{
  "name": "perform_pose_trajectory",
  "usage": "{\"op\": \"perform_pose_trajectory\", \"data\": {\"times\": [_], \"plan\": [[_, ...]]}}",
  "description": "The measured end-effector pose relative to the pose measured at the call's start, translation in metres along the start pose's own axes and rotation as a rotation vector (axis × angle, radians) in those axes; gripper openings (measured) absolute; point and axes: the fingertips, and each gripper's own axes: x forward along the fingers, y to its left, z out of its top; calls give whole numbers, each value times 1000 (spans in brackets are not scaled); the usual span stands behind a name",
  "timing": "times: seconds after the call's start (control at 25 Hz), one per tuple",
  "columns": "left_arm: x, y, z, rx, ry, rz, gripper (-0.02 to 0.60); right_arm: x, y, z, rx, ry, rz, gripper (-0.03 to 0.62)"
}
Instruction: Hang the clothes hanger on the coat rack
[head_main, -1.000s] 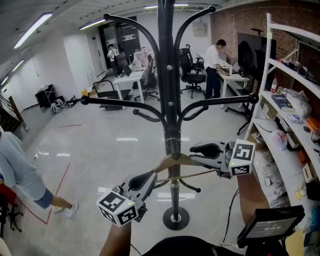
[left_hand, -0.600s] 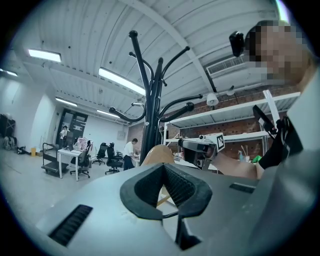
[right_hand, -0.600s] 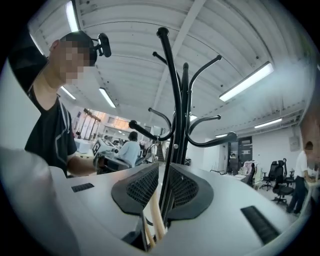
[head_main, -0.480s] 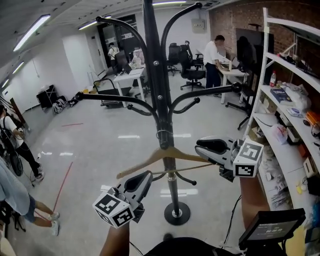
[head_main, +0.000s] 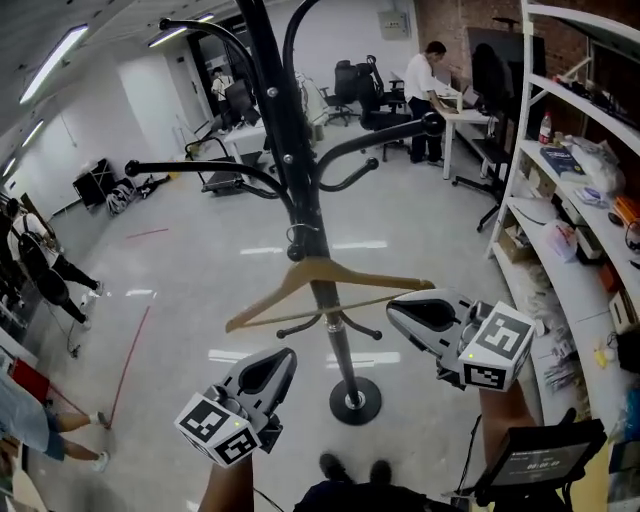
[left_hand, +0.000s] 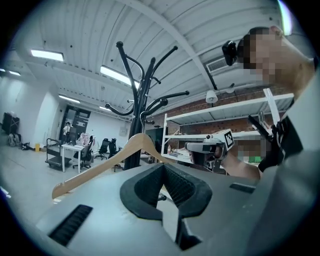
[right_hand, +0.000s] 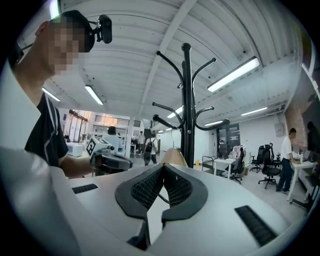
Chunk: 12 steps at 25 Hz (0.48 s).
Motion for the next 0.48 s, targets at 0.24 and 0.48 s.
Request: {"op": "perform_pose_trajectory", "data": {"times": [0.24, 0.48], "plan": [[-40, -10, -12, -73, -32, 47, 0, 0, 41, -14, 27, 27, -24, 8], [-98, -30, -23, -86, -48, 17, 0, -7, 96, -19, 113, 7, -91, 8]]}}
